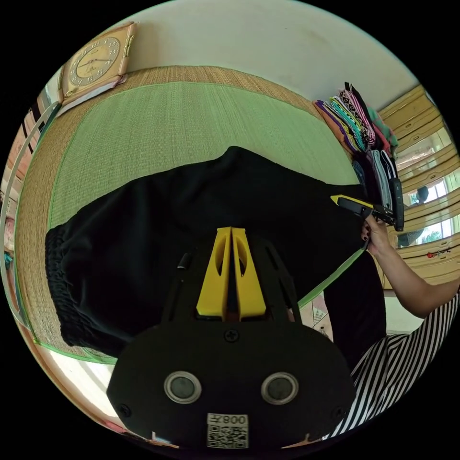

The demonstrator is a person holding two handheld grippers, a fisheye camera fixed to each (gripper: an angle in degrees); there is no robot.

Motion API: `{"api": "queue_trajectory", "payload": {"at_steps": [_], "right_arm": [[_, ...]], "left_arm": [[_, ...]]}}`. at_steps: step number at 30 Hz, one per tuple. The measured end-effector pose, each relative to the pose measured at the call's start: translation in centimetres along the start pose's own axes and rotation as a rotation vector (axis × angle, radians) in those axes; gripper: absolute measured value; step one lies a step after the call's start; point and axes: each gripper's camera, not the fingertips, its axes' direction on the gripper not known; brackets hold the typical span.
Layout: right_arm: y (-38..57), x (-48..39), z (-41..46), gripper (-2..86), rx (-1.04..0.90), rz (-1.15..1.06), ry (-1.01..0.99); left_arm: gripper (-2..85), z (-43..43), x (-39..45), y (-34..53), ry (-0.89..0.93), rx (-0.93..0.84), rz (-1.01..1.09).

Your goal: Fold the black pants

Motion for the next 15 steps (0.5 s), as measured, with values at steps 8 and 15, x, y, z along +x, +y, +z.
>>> {"api": "queue_trajectory", "payload": {"at_steps": [8,15], "right_arm": [[8.6,9.9,-7.4,0.8,0.151,0.184,-0.062],[22.2,21.8,-14.6,6.5,0.287,0.546,-0.019]], "left_arm": [[1.8,8.5,12.6,-8.4,0.318,-0.017,0.307],[6.9,17.7,25.1,-15.9,0.412,-0.147,0.557]]}}
